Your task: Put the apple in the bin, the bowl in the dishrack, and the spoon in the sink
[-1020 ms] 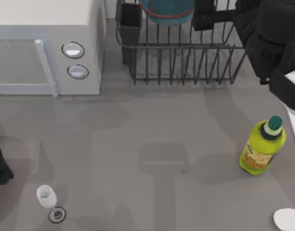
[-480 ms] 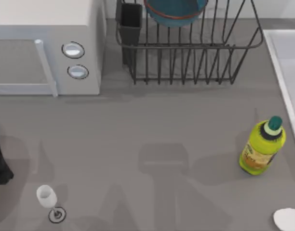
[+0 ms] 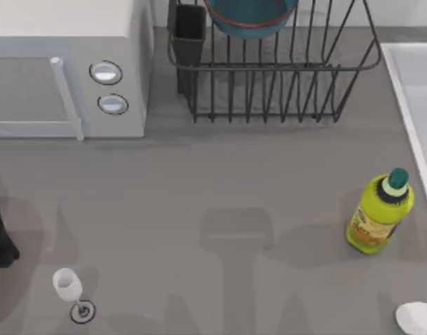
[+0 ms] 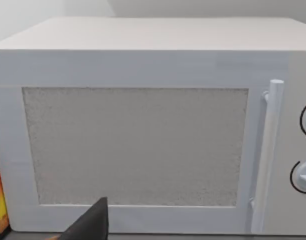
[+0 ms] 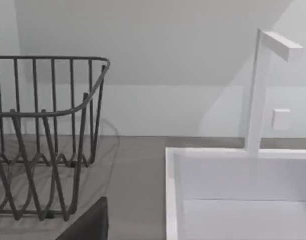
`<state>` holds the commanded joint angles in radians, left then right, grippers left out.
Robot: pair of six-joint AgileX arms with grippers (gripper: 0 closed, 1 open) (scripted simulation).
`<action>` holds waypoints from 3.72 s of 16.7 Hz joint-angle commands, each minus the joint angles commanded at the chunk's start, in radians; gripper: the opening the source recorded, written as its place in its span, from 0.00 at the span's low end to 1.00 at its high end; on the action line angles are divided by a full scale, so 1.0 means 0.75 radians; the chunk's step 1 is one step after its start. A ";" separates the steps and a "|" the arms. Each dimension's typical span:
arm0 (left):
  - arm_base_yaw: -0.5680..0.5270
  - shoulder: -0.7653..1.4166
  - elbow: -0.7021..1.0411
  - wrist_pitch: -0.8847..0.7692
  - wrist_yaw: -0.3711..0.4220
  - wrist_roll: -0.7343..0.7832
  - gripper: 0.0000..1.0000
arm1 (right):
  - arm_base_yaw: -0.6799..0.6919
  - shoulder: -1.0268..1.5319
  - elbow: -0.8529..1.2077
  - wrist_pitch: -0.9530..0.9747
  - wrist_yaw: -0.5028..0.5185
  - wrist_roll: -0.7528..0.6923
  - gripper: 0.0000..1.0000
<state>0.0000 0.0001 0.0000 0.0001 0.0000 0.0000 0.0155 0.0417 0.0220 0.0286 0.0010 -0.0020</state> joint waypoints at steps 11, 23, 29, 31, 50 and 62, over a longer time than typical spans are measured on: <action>0.000 0.000 0.000 0.000 0.000 0.000 1.00 | -0.022 0.032 0.047 -0.118 0.000 -0.085 1.00; 0.000 0.000 0.000 0.000 0.000 0.000 1.00 | -0.068 1.061 0.651 -0.991 0.004 -1.492 1.00; 0.000 0.000 0.000 0.000 0.000 0.000 1.00 | -0.090 1.503 0.927 -1.366 0.007 -2.079 1.00; 0.000 0.000 0.000 0.000 0.000 0.000 1.00 | -0.095 1.591 0.989 -1.450 0.007 -2.169 1.00; 0.000 0.000 0.000 0.000 0.000 0.000 1.00 | -0.094 1.935 0.666 -0.835 0.006 -2.203 1.00; 0.000 0.000 0.000 0.000 0.000 0.000 1.00 | -0.094 1.942 0.657 -0.821 0.006 -2.203 0.47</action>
<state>0.0000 0.0001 0.0000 0.0001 0.0000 0.0000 -0.0552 1.4983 0.5147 -0.5869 0.0052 -1.6539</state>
